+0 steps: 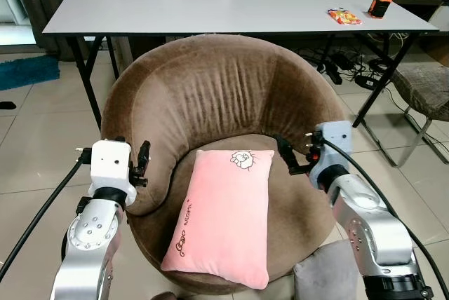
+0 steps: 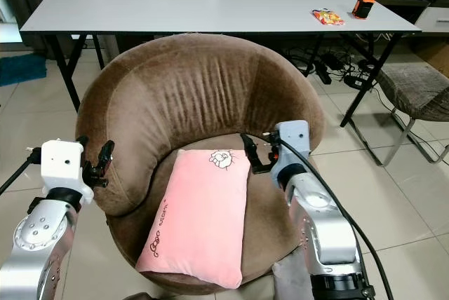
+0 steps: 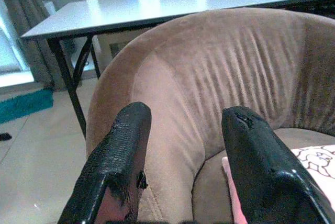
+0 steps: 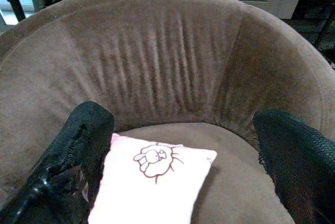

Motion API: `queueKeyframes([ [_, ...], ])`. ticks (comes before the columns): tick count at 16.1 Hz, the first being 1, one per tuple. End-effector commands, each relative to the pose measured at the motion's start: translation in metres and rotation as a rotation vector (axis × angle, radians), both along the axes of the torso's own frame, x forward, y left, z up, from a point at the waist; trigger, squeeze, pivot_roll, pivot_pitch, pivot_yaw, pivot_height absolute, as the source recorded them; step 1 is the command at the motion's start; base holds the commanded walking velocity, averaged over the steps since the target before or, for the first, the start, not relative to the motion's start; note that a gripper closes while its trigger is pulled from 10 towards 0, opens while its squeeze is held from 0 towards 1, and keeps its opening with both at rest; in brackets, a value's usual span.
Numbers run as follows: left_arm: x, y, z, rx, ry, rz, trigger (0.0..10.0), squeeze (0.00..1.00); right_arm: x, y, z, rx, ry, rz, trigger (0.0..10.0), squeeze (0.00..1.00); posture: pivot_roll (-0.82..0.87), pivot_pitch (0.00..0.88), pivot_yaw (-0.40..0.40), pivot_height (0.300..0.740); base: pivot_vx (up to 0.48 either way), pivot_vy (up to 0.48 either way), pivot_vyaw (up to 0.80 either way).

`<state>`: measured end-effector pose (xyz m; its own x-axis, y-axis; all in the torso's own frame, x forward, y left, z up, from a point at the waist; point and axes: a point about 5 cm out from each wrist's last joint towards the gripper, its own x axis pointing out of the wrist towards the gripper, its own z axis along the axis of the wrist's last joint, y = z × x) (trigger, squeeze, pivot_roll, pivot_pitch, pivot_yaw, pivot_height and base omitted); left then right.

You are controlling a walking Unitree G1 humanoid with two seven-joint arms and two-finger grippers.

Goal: Move the pillow to the sofa from floor

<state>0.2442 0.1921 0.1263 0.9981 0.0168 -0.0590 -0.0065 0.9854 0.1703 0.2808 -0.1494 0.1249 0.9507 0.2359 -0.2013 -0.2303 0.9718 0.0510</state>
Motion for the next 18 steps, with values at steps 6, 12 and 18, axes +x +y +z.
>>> queueKeyframes([
  [6, -0.005, 0.006, 0.005, 0.049, 0.023, 0.018, 10.0, 0.00, 0.006, 0.007, -0.005, -0.027, 0.018, 0.007, 10.0, 0.00, 0.04, 0.000, -0.067, 0.740, -0.178, 0.000, 0.00],
  [12, -0.012, 0.010, 0.001, 0.020, 0.052, 0.028, 10.0, 0.00, 0.007, 0.000, -0.006, -0.061, 0.038, -0.014, 10.0, 0.00, 0.03, 0.000, -0.068, 0.740, 0.000, 0.000, 0.00],
  [18, -0.008, 0.008, 0.000, 0.021, 0.049, 0.030, 10.0, 0.00, 0.006, 0.001, -0.008, 0.003, 0.027, -0.010, 10.0, 0.00, 0.03, 0.000, -0.052, 0.740, 0.000, -0.159, 0.00],
])
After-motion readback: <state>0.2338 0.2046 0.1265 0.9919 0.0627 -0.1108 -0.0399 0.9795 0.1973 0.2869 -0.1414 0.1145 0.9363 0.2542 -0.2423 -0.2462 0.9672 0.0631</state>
